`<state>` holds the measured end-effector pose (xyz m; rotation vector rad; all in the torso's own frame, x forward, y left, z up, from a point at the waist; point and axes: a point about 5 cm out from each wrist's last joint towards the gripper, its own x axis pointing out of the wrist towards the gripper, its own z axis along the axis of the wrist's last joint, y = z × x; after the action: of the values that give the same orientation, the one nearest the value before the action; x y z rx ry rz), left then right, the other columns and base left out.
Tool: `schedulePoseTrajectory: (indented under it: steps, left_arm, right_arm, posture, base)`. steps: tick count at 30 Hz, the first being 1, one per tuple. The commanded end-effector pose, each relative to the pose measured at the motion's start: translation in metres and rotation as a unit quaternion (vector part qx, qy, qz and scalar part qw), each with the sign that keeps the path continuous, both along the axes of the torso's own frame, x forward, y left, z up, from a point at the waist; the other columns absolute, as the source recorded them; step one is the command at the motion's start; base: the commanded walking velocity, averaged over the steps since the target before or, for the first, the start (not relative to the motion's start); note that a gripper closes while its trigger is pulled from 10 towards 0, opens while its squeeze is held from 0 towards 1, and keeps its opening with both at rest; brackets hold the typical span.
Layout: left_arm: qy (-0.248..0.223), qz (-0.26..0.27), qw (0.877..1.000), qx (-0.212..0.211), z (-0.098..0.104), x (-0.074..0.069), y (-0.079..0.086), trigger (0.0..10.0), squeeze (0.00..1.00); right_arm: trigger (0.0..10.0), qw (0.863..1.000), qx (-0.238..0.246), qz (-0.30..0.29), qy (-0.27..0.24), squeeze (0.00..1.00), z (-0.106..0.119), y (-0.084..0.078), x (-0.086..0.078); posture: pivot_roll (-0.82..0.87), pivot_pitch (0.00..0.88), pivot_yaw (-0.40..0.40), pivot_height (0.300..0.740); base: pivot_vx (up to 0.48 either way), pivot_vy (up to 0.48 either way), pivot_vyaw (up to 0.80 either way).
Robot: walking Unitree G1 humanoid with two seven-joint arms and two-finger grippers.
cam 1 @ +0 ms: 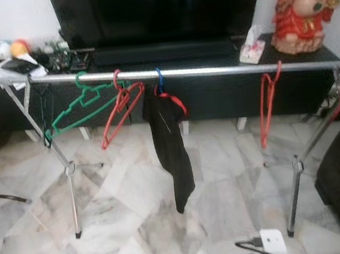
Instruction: Hang hanger
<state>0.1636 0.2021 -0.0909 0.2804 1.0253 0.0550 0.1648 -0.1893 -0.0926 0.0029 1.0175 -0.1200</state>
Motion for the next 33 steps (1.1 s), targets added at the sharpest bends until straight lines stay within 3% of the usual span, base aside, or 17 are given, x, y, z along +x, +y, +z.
schedulePoseTrajectory:
  steps: [1,12,33]
  left_arm:
    - [0.005,0.004,1.000,0.003,-0.0003,-0.0016,0.0033,10.0,0.00]
    - [0.008,-0.002,1.000,0.003,-0.0006,-0.0018,0.0022,10.0,0.00]
    - [0.008,-0.007,1.000,0.004,-0.0008,-0.0011,-0.0007,10.0,0.00]
  right_arm:
    - [10.0,1.000,0.001,0.010,-0.001,0.00,0.0002,0.0047,0.0018]
    - [10.0,1.000,0.008,0.007,-0.002,0.00,0.0001,0.0051,0.0017]
    - [10.0,1.000,0.015,-0.006,0.000,0.00,-0.0005,0.0049,0.0005]
  posture:
    - [-0.11,0.011,-0.036,0.740]
    - [-0.11,0.015,-0.038,0.740]
    - [-0.11,0.019,-0.039,0.740]
  base:
    - [0.000,0.000,0.00]
    - [0.000,0.000,0.53]
    - [0.000,0.000,0.00]
